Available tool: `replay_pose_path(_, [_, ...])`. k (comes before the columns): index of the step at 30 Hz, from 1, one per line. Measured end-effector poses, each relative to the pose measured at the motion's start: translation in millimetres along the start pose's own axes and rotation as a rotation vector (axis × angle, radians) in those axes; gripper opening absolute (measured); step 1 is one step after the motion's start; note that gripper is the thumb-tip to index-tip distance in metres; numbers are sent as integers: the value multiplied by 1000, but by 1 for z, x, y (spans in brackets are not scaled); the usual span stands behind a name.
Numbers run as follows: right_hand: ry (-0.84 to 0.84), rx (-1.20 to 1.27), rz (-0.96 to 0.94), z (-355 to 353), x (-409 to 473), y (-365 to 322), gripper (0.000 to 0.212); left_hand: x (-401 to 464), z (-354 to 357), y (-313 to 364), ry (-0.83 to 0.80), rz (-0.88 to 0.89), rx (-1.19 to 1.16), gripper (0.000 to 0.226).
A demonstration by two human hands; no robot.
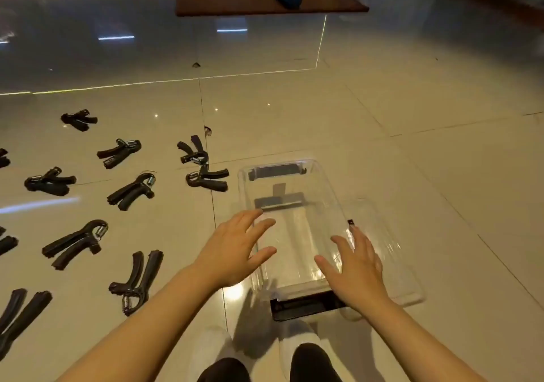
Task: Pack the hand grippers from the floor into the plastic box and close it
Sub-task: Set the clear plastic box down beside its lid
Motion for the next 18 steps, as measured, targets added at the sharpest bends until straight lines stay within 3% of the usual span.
replay_pose_path(4, [92, -309, -24, 37, 26, 6, 76, 30, 63, -16, -51, 28, 106, 61])
replay_pose_path(8, [254, -333, -119, 38, 40, 16, 51, 35, 91, -16, 70, 61, 69, 49])
replay_pose_path(12, [277, -364, -266, 24, 68, 15, 49, 36, 94, -10, 125, 99, 45, 50])
replay_pose_path(18, [209, -491, -466, -1, 110, 22, 47, 35, 107, 8, 68, 148, 72, 51])
Point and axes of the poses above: each hand's wrist, its own x-axis towards the middle knuckle, its own z-axis out of the palm, y = z × x, the point moved 6 cm from there along x, towards the middle knuckle, and after that the axes turned 15 degrees about -y, right-handed, at the moved point
